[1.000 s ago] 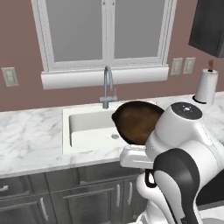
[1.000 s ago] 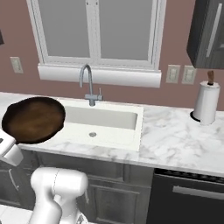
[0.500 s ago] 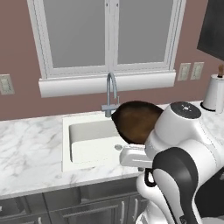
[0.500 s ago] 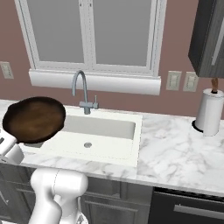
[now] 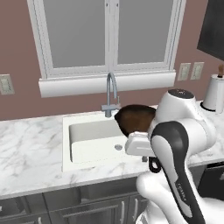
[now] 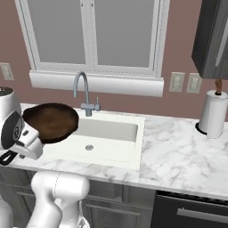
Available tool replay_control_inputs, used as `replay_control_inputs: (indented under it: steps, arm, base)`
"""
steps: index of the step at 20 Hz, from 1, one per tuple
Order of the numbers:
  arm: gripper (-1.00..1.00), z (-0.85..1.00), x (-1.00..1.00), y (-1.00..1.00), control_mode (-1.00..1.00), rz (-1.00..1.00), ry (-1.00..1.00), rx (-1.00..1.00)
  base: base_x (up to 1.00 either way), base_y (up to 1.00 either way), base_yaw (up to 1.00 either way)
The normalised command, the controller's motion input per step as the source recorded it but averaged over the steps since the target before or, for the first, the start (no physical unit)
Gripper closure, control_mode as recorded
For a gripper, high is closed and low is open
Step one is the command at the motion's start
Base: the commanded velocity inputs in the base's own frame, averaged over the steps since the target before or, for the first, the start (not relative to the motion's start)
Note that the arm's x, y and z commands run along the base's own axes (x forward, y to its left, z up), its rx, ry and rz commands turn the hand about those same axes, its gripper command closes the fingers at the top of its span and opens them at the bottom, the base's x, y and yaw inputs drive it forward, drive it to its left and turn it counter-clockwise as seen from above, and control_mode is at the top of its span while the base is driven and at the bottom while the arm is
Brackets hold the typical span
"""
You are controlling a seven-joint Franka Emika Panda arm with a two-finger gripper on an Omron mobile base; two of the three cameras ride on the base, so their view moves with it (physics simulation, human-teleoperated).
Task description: Move the pot and pan from the stove into the sink.
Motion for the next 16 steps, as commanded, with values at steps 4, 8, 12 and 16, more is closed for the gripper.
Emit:
replay_control_inputs:
  steps: [4, 8, 12, 16]
  arm:
    - [1.0, -0.11, 0.54, -0.37, -1.0, 0.09, 0.27, 0.0]
    - [1.0, -0.02, 0.46, -0.38, -1.0, 0.12, 0.24, 0.0]
    - [1.0, 0.0, 0.4, -0.45, -1.0, 0.13, 0.2, 0.01]
    - [1.0, -0.03, 0.37, -0.46, -1.0, 0.15, 0.17, 0.01]
  base:
    - [0.0, 0.0, 0.0]
    - [0.0, 0.0, 0.0]
    - [0.0, 0.0, 0.0]
    - [0.0, 0.0, 0.0]
